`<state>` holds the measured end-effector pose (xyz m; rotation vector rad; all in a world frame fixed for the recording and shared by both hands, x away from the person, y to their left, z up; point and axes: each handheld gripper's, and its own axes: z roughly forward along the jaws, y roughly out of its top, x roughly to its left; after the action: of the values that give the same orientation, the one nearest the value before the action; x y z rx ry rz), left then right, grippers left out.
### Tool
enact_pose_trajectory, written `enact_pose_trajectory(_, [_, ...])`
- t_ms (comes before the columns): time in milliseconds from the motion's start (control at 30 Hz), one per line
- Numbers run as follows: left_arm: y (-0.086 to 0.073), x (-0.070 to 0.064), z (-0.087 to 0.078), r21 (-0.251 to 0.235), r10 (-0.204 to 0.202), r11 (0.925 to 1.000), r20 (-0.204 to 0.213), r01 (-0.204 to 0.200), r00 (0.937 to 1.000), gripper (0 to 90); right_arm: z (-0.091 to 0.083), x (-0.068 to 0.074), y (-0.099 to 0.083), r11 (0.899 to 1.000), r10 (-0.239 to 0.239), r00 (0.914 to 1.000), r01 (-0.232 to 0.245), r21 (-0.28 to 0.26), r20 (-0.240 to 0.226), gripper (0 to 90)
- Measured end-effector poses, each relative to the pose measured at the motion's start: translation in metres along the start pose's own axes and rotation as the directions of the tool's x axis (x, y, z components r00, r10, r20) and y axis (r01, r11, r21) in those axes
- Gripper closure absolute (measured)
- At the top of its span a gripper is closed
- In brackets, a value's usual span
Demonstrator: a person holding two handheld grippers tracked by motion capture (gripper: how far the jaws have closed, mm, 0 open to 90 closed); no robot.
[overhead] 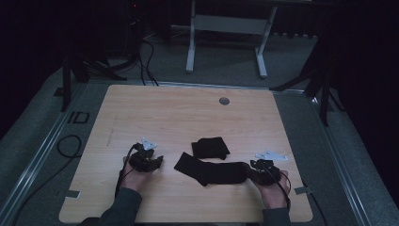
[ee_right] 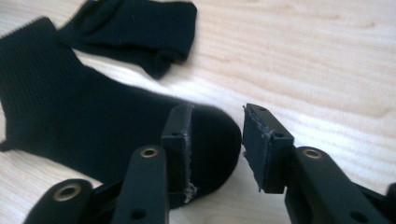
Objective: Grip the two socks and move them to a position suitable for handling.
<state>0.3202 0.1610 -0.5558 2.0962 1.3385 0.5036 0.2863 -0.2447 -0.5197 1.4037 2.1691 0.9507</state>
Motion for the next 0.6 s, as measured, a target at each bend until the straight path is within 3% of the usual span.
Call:
enact_pose_trajectory(233, [0.0,0.0,0.001,-0.005,0.002,1.0,0.001,-0.002,1.0,54.2,0.0,0.015,0.021,0.997,-0.066,0.9969,0.064,-0.044,-0.043,57.1])
enact_pose_trajectory(467, [0.0,0.0,0.001,-0.004,0.002,1.0,0.002,-0.002,1.0,54.2,0.016,0.038,0.043,0.99,-0.139,0.986,0.134,-0.05,-0.093,55.8])
enact_pose_trajectory(600, [0.0,0.0,0.001,-0.005,0.003,1.0,0.002,-0.003,1.0,54.1,0.027,0.049,0.052,0.986,-0.161,0.9838,0.157,-0.054,-0.079,58.4])
